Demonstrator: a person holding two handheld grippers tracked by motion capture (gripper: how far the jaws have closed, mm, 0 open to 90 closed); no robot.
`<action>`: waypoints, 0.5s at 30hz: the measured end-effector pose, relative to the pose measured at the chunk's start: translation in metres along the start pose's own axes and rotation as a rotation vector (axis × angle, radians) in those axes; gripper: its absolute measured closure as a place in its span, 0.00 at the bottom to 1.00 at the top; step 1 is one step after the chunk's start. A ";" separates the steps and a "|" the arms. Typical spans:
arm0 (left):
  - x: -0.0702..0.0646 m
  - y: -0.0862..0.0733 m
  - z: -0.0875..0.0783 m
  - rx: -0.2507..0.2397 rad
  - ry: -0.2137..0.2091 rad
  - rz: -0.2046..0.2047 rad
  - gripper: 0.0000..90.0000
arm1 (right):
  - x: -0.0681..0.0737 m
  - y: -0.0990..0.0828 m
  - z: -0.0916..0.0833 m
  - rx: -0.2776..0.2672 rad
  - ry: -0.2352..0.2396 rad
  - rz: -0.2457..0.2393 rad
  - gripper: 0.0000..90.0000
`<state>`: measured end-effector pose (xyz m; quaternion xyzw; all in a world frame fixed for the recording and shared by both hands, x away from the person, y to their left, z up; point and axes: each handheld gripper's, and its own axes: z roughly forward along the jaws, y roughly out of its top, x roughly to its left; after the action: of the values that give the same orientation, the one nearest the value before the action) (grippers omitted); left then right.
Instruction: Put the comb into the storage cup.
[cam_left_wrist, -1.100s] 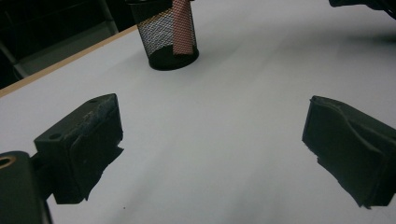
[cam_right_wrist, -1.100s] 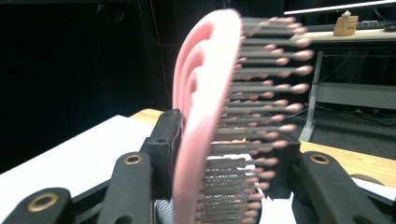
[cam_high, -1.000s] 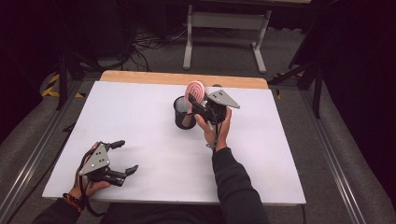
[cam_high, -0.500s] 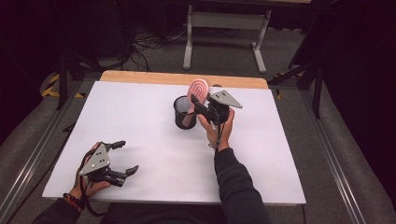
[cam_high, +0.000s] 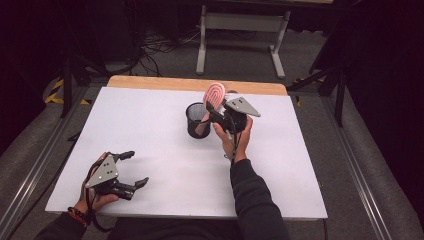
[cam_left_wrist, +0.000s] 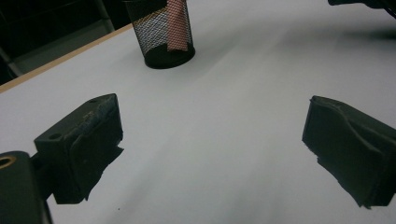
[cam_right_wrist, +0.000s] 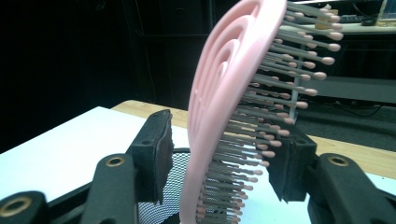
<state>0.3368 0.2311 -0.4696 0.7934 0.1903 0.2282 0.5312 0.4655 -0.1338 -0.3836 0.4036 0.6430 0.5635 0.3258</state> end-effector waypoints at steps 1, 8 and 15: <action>0.000 0.000 0.000 0.001 -0.002 0.000 0.06 | 0.000 0.000 0.000 0.001 -0.002 0.000 0.51; 0.000 0.000 0.000 0.000 -0.005 -0.001 0.07 | -0.001 0.000 0.000 0.014 -0.029 -0.011 0.55; 0.000 0.000 -0.001 -0.007 -0.005 -0.002 0.07 | 0.001 0.000 0.000 0.018 -0.026 -0.017 0.54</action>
<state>0.3365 0.2321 -0.4692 0.7919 0.1890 0.2265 0.5347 0.4653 -0.1331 -0.3841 0.4082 0.6473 0.5495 0.3354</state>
